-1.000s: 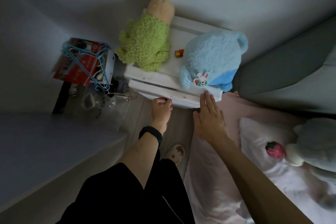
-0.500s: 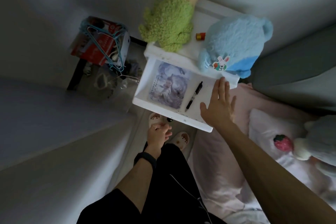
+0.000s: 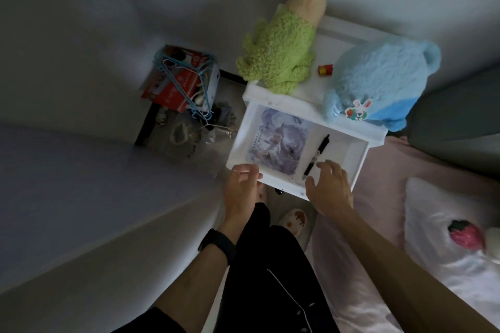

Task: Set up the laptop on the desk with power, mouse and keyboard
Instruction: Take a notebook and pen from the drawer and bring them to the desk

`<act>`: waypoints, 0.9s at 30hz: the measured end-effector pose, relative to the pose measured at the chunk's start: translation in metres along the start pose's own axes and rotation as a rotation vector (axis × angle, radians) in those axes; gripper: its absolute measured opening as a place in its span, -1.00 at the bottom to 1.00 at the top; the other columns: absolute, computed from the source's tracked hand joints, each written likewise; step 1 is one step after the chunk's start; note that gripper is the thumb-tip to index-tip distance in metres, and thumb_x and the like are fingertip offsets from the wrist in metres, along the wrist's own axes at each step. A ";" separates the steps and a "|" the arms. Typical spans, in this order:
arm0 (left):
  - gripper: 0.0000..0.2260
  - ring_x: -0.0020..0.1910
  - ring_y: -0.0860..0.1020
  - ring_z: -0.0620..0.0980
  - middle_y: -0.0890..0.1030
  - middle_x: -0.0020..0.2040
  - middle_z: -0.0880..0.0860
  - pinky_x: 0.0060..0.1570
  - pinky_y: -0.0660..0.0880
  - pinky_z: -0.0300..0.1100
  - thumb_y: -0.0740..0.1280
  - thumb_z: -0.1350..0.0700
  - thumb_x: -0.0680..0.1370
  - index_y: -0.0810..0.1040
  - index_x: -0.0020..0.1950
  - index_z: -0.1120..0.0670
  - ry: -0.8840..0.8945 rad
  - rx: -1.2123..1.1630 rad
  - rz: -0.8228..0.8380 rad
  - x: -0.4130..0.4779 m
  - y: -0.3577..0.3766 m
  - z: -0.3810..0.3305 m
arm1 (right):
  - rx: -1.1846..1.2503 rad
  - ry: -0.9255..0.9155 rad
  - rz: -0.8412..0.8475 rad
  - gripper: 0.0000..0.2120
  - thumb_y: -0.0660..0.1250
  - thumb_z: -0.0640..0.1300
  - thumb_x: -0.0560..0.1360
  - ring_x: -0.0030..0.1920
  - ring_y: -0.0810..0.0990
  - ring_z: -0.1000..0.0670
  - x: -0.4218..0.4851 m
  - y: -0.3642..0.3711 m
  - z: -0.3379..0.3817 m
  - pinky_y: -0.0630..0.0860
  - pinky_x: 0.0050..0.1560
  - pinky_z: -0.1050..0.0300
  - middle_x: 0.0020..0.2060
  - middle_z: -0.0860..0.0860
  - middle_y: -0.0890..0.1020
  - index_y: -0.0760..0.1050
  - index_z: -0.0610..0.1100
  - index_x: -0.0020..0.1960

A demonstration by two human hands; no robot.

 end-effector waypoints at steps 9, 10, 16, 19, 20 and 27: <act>-0.52 0.26 0.50 0.04 0.51 0.29 0.07 0.20 0.45 -0.11 0.42 -0.15 0.48 0.48 0.29 0.06 0.062 0.744 0.353 0.086 0.073 -0.027 | 0.069 0.294 0.076 -0.56 0.16 0.04 0.65 0.26 0.51 -0.30 0.054 0.003 -0.013 0.44 0.22 -0.11 0.30 -0.25 0.49 0.32 -0.24 0.39; -0.43 0.31 0.46 0.10 0.45 0.34 0.12 0.25 0.44 -0.06 0.42 -0.17 0.45 0.44 0.36 0.09 0.067 0.847 0.341 0.094 0.077 -0.021 | 0.082 0.335 0.069 -0.56 0.16 0.06 0.65 0.26 0.51 -0.31 0.058 0.004 -0.018 0.44 0.21 -0.12 0.29 -0.26 0.49 0.33 -0.25 0.37; -0.24 0.33 0.40 0.28 0.40 0.36 0.27 0.22 0.48 0.16 0.40 -0.18 0.47 0.16 0.52 0.10 0.073 0.967 0.176 0.131 0.089 -0.018 | 0.078 0.454 0.012 -0.49 0.16 0.23 0.61 0.21 0.55 -0.31 0.078 0.011 -0.028 0.47 0.13 -0.14 0.22 -0.23 0.53 0.36 -0.21 0.26; -0.18 0.33 0.37 0.34 0.32 0.37 0.36 0.19 0.49 0.19 0.38 -0.19 0.49 0.04 0.56 0.11 0.064 1.039 0.146 0.134 0.096 -0.016 | 0.089 0.514 0.002 -0.50 0.18 0.23 0.60 0.21 0.56 -0.29 0.083 0.013 -0.028 0.46 0.13 -0.11 0.22 -0.21 0.56 0.39 -0.19 0.25; -0.15 0.33 0.36 0.34 0.30 0.37 0.36 0.20 0.48 0.18 0.41 -0.18 0.47 0.02 0.57 0.10 0.051 1.057 0.144 0.135 0.098 -0.014 | 0.087 0.531 0.008 -0.53 0.18 0.20 0.61 0.21 0.56 -0.28 0.085 0.014 -0.028 0.46 0.13 -0.10 0.22 -0.21 0.57 0.40 -0.19 0.25; -0.21 0.25 0.42 0.28 0.38 0.28 0.24 0.12 0.45 0.06 0.50 -0.20 0.38 0.22 0.42 0.12 0.041 1.103 0.143 0.143 0.098 -0.010 | 0.339 0.639 0.023 -0.62 0.16 0.03 0.61 0.14 0.59 -0.30 0.075 0.016 -0.034 0.48 0.06 -0.02 0.14 -0.26 0.62 0.47 -0.26 0.21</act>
Point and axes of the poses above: each hand's wrist, its own x-axis towards the middle knuckle, its own y-axis out of the palm, z = x × y, the point moved 9 cm from there along x, towards the middle knuckle
